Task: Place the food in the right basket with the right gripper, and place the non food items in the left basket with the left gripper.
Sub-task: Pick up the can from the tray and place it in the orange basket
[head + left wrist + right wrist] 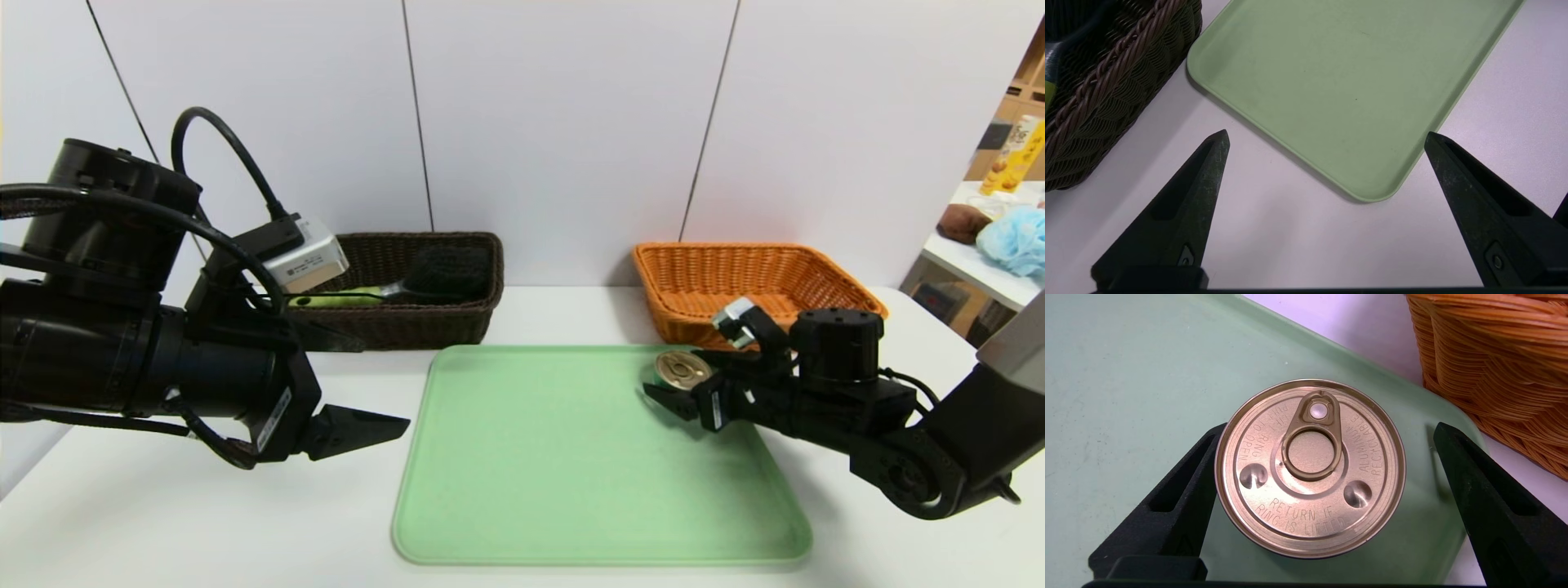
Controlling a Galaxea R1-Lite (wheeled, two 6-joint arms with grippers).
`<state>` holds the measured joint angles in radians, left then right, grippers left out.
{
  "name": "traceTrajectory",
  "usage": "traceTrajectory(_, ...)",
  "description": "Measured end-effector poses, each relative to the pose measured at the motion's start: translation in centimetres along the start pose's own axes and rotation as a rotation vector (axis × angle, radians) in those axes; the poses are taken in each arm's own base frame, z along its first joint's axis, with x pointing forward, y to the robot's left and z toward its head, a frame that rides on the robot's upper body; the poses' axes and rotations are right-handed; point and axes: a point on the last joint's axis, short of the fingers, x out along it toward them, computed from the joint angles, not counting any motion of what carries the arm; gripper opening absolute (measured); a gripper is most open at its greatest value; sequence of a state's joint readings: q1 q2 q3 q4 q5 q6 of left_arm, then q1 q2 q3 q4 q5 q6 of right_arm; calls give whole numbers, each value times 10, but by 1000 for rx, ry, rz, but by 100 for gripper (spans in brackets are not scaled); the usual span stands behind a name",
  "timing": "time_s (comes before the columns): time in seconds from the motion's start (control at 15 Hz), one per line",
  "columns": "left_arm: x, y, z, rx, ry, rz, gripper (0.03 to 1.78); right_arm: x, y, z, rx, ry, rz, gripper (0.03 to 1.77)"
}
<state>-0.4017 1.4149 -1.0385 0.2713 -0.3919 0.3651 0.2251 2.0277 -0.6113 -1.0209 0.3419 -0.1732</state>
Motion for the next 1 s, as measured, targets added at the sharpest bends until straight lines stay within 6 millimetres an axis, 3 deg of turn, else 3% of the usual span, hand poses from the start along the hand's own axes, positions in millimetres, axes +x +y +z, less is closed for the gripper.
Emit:
traceTrajectory(0.6, 0, 0, 0, -1, 0, 0, 169, 0, 0, 0, 1, 0, 1, 168)
traceTrajectory(0.8, 0, 0, 0, 0, 0, 0, 169, -1, 0, 1, 2, -2, 1, 117)
traceTrajectory(0.87, 0, 0, 0, 0, -1, 0, 169, -1, 0, 1, 3, -2, 1, 106)
traceTrajectory(1.0, 0, 0, 1, 3, -8, 0, 169, -1, 0, 2, 1, -5, 1, 101)
